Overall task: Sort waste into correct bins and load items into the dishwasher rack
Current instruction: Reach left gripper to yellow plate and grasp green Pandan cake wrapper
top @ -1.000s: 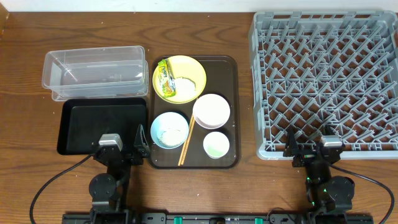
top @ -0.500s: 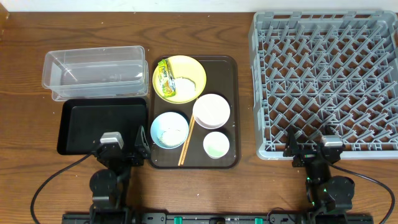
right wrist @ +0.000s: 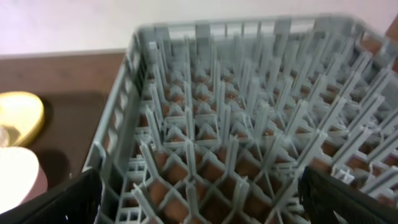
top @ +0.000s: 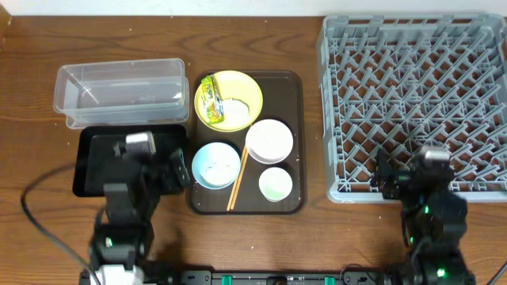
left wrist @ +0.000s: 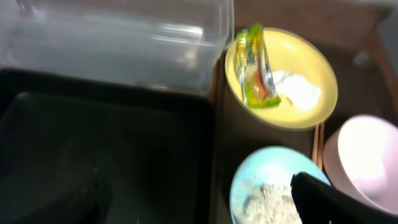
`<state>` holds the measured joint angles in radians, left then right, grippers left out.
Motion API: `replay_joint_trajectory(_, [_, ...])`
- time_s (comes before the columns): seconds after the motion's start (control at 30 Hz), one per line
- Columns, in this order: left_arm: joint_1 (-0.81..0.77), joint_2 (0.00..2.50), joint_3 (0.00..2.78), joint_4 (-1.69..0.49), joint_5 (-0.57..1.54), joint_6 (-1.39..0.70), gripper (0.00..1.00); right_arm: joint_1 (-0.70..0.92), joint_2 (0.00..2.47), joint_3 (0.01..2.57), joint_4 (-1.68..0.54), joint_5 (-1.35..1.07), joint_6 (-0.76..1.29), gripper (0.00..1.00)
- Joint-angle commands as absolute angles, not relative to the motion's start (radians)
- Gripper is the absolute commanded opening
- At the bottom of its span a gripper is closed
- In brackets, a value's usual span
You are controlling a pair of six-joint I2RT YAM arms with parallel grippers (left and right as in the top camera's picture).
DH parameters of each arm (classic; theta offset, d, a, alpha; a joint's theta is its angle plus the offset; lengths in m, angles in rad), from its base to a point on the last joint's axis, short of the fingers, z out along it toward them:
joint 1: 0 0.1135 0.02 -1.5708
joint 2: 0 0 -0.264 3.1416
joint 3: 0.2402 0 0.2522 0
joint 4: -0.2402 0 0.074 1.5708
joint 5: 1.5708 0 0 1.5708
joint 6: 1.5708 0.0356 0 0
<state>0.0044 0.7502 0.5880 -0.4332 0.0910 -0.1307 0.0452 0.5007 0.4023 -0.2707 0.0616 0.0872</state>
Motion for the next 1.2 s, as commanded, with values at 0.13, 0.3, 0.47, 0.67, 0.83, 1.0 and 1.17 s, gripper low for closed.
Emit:
replay_joint_trajectory(0.13, [0.003, 1.023, 0.920, -0.767, 0.143, -0.133, 0.94, 0.052, 0.831, 0.717, -0.526, 0.063, 0.088, 0.99])
replay_joint_trajectory(0.3, [0.003, 1.068, 0.993, -0.879, 0.143, -0.132, 0.94, 0.053, 0.978, 0.843, -0.633, 0.063, 0.089, 0.99])
replay_joint_trajectory(0.47, [0.003, 1.070, 0.993, -0.861, 0.152, -0.136, 0.94, 0.053, 1.021, 0.851, -0.630, 0.060, 0.098, 0.99])
replay_joint_trajectory(0.67, [0.002, 1.104, 1.013, -0.753, 0.173, -0.148, 0.94, 0.053, 1.021, 0.851, -0.624, 0.048, 0.100, 0.99])
replay_joint_trajectory(0.83, [-0.009, 1.224, 1.112, -0.700, 0.172, -0.147, 0.94, 0.053, 1.021, 0.851, -0.625, 0.048, 0.100, 0.99])
replay_joint_trajectory(1.0, [-0.055, 1.376, 1.192, -0.595, 0.171, -0.147, 0.93, 0.053, 1.021, 0.851, -0.632, 0.036, 0.100, 0.99])
replay_joint_trajectory(1.17, [-0.144, 1.511, 1.203, -0.416, 0.138, -0.147, 0.94, 0.053, 1.021, 0.851, -0.633, 0.033, 0.100, 0.99])
